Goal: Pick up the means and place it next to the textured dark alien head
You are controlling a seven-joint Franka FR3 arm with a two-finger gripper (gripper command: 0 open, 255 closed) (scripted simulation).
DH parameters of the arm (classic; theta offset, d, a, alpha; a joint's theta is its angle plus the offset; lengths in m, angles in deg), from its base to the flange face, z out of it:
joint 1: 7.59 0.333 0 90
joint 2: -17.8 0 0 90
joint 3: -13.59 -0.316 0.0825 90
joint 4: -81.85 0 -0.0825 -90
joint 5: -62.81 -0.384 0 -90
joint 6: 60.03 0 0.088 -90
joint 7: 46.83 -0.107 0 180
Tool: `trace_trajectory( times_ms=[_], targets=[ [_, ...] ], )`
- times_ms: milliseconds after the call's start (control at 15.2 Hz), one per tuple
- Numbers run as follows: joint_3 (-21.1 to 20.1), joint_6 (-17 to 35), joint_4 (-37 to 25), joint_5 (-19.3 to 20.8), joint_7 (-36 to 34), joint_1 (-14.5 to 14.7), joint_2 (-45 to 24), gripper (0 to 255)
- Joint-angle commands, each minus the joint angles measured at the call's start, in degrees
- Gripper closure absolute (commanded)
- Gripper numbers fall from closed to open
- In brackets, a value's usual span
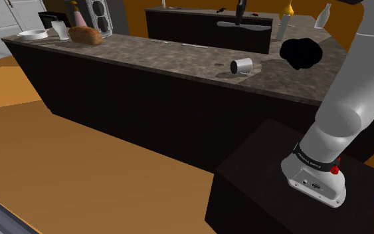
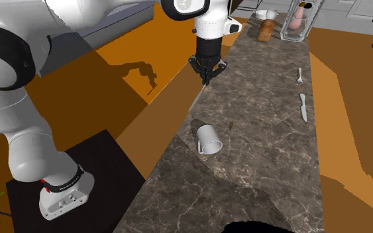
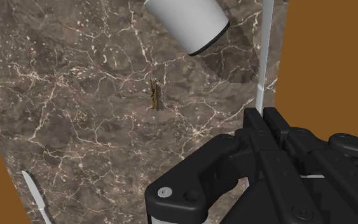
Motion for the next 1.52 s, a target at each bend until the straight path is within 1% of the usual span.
trace_trajectory(
  times_ms=[0, 330, 726, 1056, 1452],
  targets=[
    [0.93, 0.79, 3.91, 0.76, 2.12, -0.96, 3.11, 255],
    [3.20, 2.00, 10.84, 2.49, 6.88, -3.31, 8.96, 255],
    [6.49, 2.48, 16.33, 4.46, 13.16, -6.47, 14.17, 255],
    [9.75, 2.38, 18.87, 5.88, 18.95, -9.22, 16.98, 255],
    [14.34, 1.91, 19.63, 7.02, 26.66, -12.53, 18.36, 255]
  ],
)
